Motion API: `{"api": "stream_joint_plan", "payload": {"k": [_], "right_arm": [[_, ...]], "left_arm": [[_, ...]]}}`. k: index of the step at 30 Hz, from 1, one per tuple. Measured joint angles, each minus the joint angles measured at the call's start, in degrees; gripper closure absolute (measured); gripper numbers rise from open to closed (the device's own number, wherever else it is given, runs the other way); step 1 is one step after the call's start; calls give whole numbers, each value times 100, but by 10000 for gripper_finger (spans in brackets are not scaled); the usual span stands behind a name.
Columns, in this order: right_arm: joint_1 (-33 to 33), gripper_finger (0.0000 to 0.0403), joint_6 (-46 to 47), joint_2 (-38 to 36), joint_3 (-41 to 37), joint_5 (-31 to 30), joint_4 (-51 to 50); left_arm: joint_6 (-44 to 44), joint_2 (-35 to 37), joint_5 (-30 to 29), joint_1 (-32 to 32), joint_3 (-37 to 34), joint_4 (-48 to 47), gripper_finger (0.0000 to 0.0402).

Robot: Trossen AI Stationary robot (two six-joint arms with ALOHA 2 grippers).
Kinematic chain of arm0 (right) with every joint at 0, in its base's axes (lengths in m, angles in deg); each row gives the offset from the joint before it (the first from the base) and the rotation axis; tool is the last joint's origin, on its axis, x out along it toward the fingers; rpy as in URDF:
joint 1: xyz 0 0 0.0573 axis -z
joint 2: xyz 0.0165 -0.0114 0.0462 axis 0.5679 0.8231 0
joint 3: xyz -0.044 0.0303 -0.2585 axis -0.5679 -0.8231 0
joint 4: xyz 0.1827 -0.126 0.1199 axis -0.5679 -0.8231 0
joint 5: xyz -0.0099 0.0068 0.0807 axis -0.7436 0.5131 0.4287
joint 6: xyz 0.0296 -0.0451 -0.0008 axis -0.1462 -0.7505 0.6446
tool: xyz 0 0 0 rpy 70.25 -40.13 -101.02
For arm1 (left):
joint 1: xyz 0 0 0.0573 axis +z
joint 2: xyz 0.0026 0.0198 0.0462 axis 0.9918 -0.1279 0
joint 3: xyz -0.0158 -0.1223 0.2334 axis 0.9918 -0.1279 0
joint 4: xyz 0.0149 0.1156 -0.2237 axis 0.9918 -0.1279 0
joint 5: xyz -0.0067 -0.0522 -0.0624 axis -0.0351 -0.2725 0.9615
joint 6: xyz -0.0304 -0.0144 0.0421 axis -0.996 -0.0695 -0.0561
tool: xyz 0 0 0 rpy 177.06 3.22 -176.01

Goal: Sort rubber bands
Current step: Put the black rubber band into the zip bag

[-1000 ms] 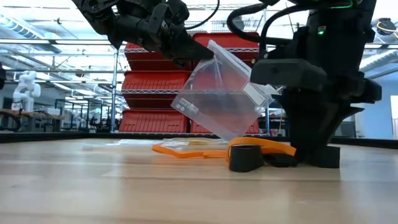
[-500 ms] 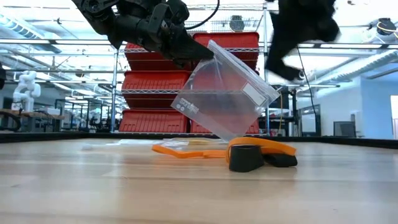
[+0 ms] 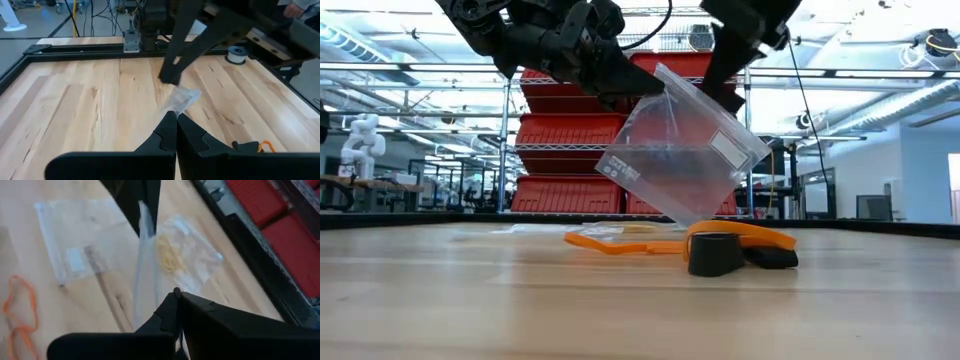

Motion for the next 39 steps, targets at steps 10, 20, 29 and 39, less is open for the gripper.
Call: {"api": "stream_joint_plan", "payload": {"k": [10, 20, 29, 39], "right_arm": [[-280, 403, 283, -93, -2, 350, 134], [-89, 403, -96, -98, 0, 438, 363], [237, 403, -498, -100, 0, 938, 468], [392, 403, -494, -138, 0, 985, 476]], "left_arm": [[-144, 0, -121, 50, 0, -22, 401], [-144, 0, -181, 55, 0, -11, 401], [-146, 0, -181, 55, 0, -44, 401], [-144, -2, -184, 55, 0, -44, 401]]}}
